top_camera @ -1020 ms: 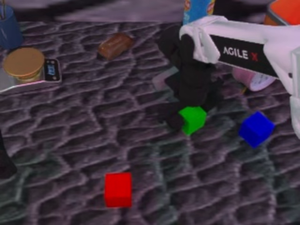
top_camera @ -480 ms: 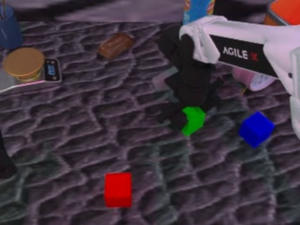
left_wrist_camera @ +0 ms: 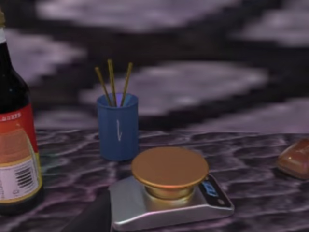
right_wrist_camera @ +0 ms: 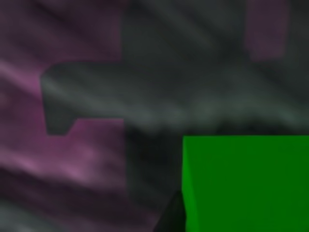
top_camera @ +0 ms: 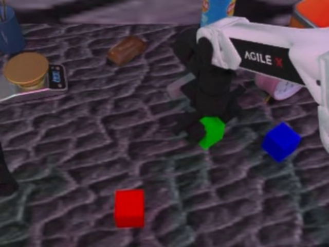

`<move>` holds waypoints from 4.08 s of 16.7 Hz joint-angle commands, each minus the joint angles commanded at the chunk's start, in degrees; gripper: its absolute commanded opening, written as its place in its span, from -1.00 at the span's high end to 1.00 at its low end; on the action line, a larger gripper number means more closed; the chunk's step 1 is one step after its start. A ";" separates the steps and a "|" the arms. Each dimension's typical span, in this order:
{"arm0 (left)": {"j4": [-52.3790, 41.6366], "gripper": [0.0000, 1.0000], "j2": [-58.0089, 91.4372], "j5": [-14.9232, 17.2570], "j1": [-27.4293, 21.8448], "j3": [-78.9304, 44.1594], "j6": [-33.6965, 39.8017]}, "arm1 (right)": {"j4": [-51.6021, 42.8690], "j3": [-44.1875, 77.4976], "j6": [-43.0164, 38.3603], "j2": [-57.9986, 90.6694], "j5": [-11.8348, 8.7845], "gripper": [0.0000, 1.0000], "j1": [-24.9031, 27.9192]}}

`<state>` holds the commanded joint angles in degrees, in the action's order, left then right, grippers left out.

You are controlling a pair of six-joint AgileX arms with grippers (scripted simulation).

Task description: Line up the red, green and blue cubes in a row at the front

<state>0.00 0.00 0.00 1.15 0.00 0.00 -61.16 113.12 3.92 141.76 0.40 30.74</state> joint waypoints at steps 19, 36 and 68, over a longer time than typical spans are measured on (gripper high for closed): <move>0.00 -1.00 0.00 0.00 0.00 0.00 0.00 | -11.07 3.01 -12.66 -8.00 -0.08 1.00 5.21; 0.00 -1.00 0.00 0.00 0.00 0.00 0.00 | -2.72 -24.92 -56.91 -27.61 -0.20 1.00 21.49; 0.00 -1.00 0.00 0.00 0.00 0.00 0.00 | 11.55 -34.04 -57.13 -22.46 -0.17 -1.00 21.64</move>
<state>0.00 0.00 0.00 1.15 0.00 0.00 -49.61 79.07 -53.22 119.29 0.23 52.38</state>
